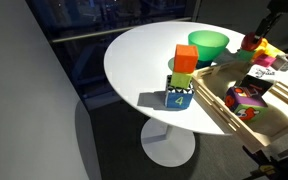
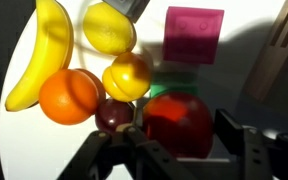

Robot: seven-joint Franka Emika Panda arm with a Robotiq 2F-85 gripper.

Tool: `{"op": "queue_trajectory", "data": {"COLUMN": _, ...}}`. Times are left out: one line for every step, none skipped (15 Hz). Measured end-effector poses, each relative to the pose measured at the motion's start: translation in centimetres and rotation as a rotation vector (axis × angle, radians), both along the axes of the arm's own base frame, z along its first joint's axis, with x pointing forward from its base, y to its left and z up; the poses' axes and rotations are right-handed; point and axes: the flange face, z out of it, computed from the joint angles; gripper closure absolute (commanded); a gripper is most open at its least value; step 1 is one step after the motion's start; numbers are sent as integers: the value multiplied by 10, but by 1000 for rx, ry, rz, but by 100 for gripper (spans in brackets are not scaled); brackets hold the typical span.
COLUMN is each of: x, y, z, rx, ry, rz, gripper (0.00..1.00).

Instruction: Put the red apple in the box

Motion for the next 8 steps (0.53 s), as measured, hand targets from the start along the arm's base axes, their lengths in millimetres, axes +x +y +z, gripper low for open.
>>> {"op": "queue_trajectory", "data": {"x": 0, "y": 0, "z": 0, "rx": 0, "ry": -1, "rz": -1, "gripper": 53}}
{"op": "queue_trajectory", "data": {"x": 0, "y": -1, "z": 1, "rx": 0, "ry": -2, "rz": -1, "gripper": 53}}
{"op": "queue_trajectory", "data": {"x": 0, "y": -1, "z": 2, "rx": 0, "ry": -4, "rz": -2, "gripper": 53}}
{"op": "queue_trajectory", "data": {"x": 0, "y": -2, "z": 4, "rx": 0, "ry": -7, "rz": -3, "gripper": 53}}
{"op": "queue_trajectory", "data": {"x": 0, "y": -2, "z": 6, "rx": -1, "ry": -10, "rz": -4, "gripper": 53}}
{"op": "queue_trajectory", "data": {"x": 0, "y": -3, "z": 8, "rx": -1, "ry": -14, "rz": -5, "gripper": 53}}
{"op": "queue_trajectory", "data": {"x": -1, "y": -3, "z": 11, "rx": -1, "ry": -17, "rz": -5, "gripper": 53}}
{"op": "queue_trajectory", "data": {"x": -1, "y": -3, "z": 14, "rx": 0, "ry": -18, "rz": -5, "gripper": 53}}
